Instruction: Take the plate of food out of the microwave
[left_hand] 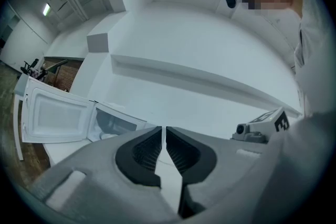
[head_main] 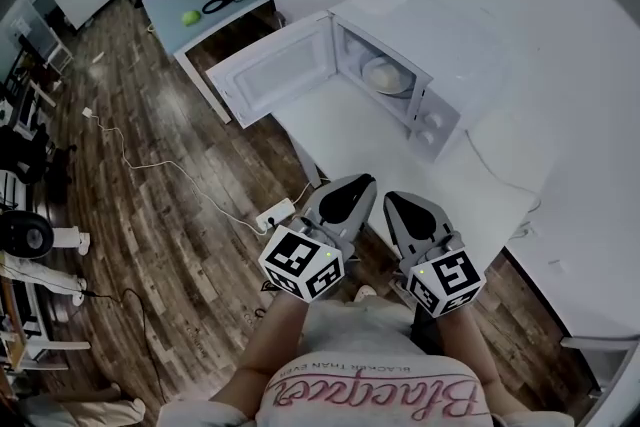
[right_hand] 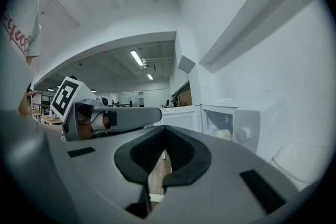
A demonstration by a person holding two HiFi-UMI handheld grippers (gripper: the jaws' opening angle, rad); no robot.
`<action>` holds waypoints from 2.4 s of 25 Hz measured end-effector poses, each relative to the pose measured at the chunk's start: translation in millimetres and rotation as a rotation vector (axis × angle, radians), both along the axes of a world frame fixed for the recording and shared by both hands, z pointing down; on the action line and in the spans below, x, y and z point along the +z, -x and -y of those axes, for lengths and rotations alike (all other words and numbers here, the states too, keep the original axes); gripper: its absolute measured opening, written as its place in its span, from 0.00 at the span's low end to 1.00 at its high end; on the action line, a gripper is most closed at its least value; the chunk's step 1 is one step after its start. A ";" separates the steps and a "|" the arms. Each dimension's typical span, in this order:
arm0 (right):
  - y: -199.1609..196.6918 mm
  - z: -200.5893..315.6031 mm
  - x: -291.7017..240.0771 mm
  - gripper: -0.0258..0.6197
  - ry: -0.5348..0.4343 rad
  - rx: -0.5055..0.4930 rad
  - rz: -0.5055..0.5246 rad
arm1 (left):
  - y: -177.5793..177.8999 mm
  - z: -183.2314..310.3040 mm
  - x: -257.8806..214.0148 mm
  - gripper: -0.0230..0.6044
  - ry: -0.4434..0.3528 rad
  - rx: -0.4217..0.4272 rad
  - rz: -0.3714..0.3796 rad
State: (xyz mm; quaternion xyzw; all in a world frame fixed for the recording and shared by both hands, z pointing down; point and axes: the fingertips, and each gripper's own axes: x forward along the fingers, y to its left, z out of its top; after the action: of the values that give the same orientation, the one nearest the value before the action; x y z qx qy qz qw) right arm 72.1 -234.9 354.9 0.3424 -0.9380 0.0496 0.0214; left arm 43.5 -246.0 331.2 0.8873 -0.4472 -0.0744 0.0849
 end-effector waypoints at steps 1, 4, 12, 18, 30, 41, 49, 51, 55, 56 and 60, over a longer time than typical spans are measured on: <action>-1.9 3.7 -1.0 0.05 0.000 -0.001 0.006 | -0.8 3.8 0.5 0.05 0.006 -0.005 0.003; -6.1 11.8 -5.0 0.05 -0.005 -0.005 0.021 | -1.6 12.7 2.2 0.06 0.022 -0.023 0.024; -17.2 24.5 2.4 0.05 0.007 0.019 0.013 | -4.4 25.2 12.4 0.06 0.019 -0.052 0.074; -18.5 32.3 5.7 0.05 0.012 0.034 0.022 | -10.2 34.1 20.3 0.14 0.043 -0.013 0.082; -2.6 66.5 6.5 0.05 0.022 0.114 0.040 | 12.1 69.8 14.4 0.14 -0.049 -0.007 0.138; 27.3 110.2 3.7 0.05 0.024 0.197 0.028 | 41.8 123.9 13.4 0.05 -0.027 0.079 0.118; 40.9 141.0 6.8 0.05 0.044 0.276 0.010 | 65.4 168.8 21.8 0.05 0.057 0.131 0.041; 44.8 148.9 8.6 0.05 0.050 0.294 0.005 | 70.4 179.5 25.5 0.05 0.077 0.144 0.029; 52.4 164.6 12.1 0.05 0.060 0.331 0.001 | 76.9 198.4 30.0 0.05 0.106 0.193 0.001; 54.2 168.6 12.8 0.05 0.061 0.340 -0.001 | 78.6 203.2 30.6 0.05 0.112 0.206 -0.009; 60.8 182.9 17.1 0.05 0.069 0.379 -0.010 | 85.2 221.6 36.4 0.06 0.138 0.251 -0.027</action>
State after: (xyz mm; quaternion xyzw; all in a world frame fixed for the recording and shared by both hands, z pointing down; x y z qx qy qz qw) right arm 11.3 -417.8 372.0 0.5122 -0.8544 0.0831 0.0282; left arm -41.7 -467.6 367.6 0.9271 -0.3358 -0.0440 0.1604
